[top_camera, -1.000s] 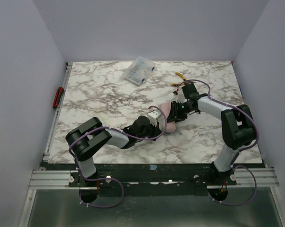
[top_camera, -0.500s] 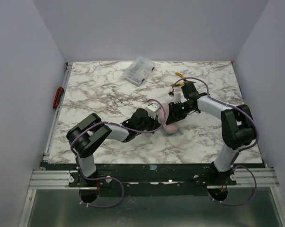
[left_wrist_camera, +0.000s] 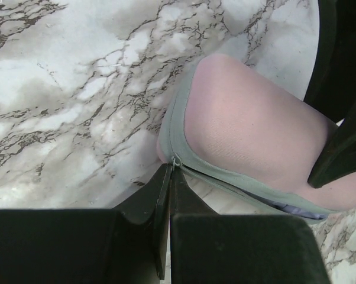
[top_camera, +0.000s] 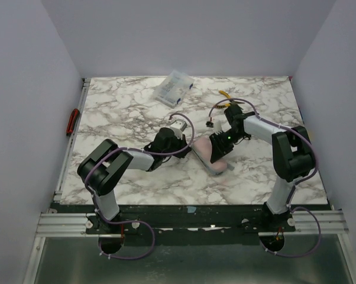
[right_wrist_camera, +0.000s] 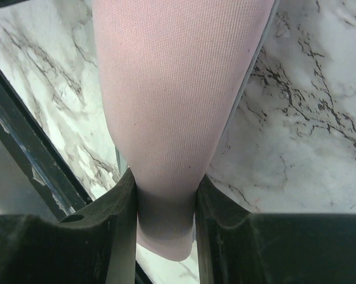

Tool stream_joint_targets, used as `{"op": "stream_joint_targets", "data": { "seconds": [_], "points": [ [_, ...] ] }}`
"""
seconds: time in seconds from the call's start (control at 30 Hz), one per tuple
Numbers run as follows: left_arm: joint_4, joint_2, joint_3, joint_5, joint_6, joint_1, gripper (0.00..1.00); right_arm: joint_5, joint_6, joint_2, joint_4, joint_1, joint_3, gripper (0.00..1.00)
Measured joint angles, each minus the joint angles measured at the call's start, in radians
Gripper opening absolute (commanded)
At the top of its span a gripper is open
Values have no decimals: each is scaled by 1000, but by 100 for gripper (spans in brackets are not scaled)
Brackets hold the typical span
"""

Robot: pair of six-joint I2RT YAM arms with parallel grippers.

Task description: Open the umbrella

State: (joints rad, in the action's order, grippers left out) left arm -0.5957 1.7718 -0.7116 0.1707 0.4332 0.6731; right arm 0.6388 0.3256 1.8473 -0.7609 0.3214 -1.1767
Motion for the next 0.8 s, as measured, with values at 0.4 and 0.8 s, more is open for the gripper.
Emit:
{"op": "stream_joint_targets", "data": {
  "seconds": [0.4, 0.8],
  "points": [
    [6, -18, 41, 75, 63, 0, 0, -129, 186, 42, -79, 5, -121, 87],
    [-16, -18, 62, 103, 159, 75, 0, -200, 313, -269, 32, 12, 11, 97]
  ]
}}
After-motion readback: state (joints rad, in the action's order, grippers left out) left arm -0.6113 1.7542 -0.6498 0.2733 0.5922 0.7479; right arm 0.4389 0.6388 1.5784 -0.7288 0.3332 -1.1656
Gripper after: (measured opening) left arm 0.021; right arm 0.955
